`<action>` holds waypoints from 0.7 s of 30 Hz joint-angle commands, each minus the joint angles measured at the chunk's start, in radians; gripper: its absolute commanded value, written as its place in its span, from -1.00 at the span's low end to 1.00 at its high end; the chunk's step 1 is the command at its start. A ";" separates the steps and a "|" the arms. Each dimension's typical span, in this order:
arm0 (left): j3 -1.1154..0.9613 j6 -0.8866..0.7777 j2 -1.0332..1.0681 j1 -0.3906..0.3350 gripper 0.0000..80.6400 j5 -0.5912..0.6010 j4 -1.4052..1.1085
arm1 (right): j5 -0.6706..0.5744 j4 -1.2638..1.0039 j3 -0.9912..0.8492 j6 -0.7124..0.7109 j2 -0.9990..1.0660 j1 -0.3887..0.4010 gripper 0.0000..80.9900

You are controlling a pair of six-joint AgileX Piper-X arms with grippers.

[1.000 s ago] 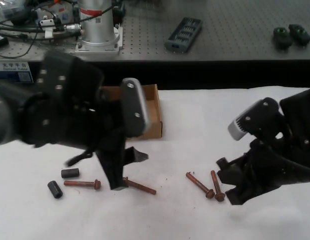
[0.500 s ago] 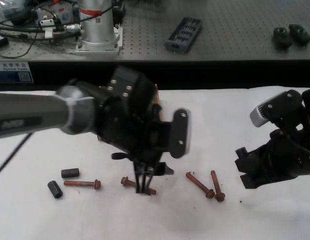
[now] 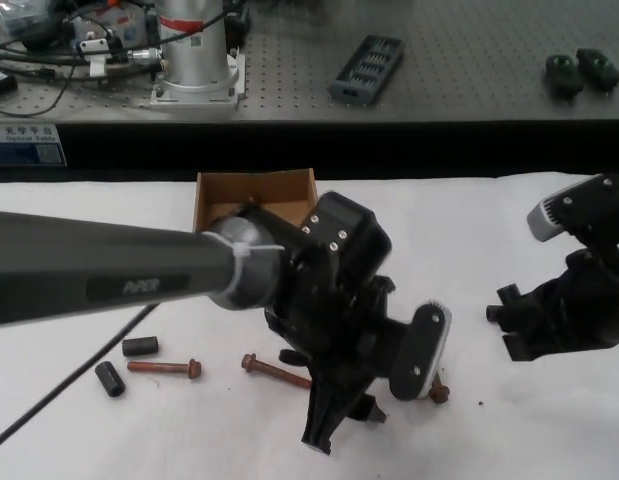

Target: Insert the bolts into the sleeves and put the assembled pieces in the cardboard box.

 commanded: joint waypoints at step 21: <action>-0.146 0.144 0.077 -0.039 -0.18 -0.089 0.101 | -0.071 0.045 -0.005 -0.008 -0.081 -0.028 -0.95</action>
